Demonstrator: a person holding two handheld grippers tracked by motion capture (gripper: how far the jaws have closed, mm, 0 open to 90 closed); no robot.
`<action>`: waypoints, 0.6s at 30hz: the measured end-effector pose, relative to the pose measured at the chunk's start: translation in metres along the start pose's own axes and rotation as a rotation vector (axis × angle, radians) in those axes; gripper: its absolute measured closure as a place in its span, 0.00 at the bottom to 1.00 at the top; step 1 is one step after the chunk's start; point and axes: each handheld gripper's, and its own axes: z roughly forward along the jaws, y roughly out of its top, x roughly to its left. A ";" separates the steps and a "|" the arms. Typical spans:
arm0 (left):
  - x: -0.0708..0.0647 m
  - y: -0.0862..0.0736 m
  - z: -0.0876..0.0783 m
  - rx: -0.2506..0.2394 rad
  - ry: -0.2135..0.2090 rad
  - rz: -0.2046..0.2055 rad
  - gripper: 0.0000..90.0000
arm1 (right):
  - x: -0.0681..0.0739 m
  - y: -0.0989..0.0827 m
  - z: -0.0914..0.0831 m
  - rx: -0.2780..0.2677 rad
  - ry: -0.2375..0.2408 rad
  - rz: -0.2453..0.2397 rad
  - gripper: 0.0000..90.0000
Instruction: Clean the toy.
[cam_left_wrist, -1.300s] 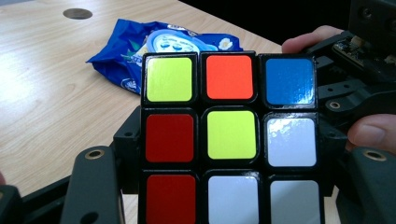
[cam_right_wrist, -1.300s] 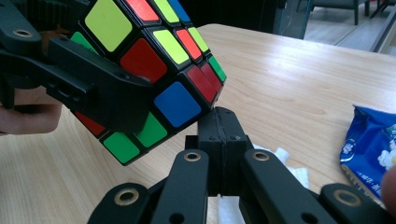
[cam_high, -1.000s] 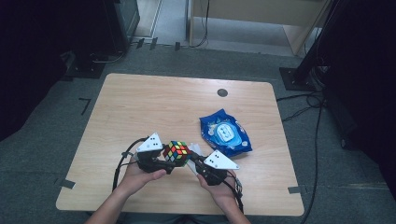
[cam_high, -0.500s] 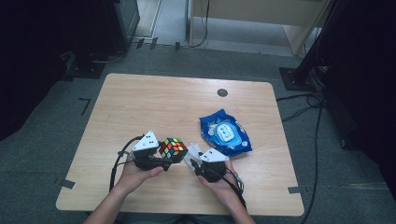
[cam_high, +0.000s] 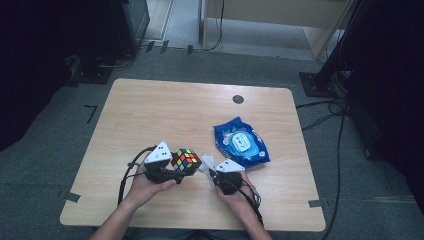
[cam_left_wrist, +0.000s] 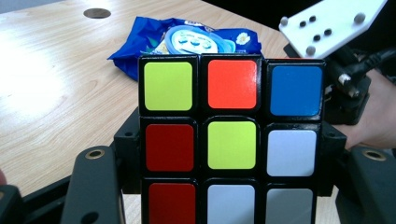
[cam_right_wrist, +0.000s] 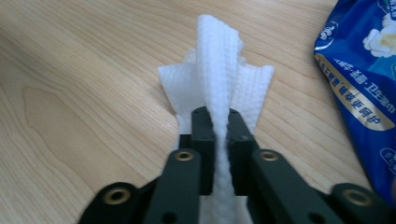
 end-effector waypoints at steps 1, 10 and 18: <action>0.000 0.000 0.000 0.001 0.000 0.006 0.38 | -0.001 0.000 0.000 0.000 0.002 0.002 0.98; -0.005 -0.007 0.011 0.056 0.045 0.076 0.38 | 0.005 0.026 -0.046 -0.230 0.017 0.041 0.99; -0.026 -0.009 0.025 0.089 0.054 0.166 0.38 | 0.036 0.048 -0.083 -0.408 0.127 -0.034 0.99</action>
